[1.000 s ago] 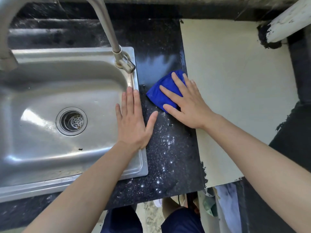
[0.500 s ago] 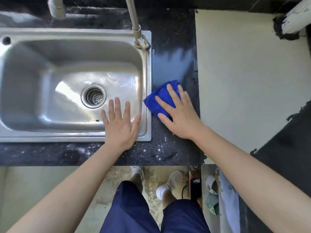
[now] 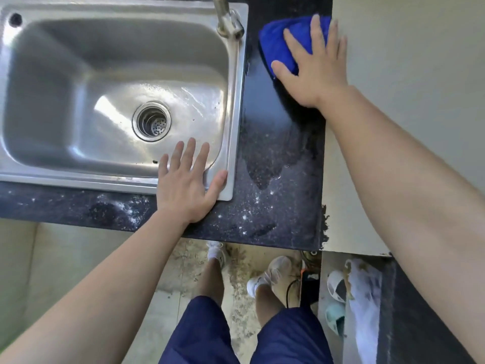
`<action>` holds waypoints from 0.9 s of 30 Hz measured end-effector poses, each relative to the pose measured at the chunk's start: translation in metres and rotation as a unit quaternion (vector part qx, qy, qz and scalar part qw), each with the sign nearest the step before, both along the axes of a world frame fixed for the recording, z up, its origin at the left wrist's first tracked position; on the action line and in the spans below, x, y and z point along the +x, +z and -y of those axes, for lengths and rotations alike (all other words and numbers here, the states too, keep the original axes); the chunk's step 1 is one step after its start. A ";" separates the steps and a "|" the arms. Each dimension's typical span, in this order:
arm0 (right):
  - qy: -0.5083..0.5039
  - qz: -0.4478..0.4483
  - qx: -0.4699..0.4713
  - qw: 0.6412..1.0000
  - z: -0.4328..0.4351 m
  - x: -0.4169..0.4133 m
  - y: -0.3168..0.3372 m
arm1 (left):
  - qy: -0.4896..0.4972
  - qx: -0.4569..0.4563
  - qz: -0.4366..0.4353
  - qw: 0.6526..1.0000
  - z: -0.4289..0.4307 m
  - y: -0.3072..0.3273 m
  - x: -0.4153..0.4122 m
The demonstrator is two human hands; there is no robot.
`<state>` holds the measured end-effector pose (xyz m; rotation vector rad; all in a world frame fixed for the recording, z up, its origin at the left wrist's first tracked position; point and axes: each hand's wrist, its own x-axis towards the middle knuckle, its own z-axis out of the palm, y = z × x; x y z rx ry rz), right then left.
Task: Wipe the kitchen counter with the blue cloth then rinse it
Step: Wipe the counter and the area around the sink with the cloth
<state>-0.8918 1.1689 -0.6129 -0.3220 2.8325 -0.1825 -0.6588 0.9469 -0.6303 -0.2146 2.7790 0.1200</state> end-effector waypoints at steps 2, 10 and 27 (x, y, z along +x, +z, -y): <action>-0.028 -0.028 -0.037 0.999 0.004 0.025 -0.008 | 0.000 -0.003 -0.004 1.000 0.001 0.000 0.001; -0.018 -0.034 -0.079 0.996 -0.022 0.184 -0.016 | -0.006 -0.003 -0.017 1.000 -0.001 0.000 0.000; 0.077 -0.012 -0.122 0.989 0.010 0.222 -0.012 | -0.013 -0.004 -0.009 1.000 0.001 0.001 0.001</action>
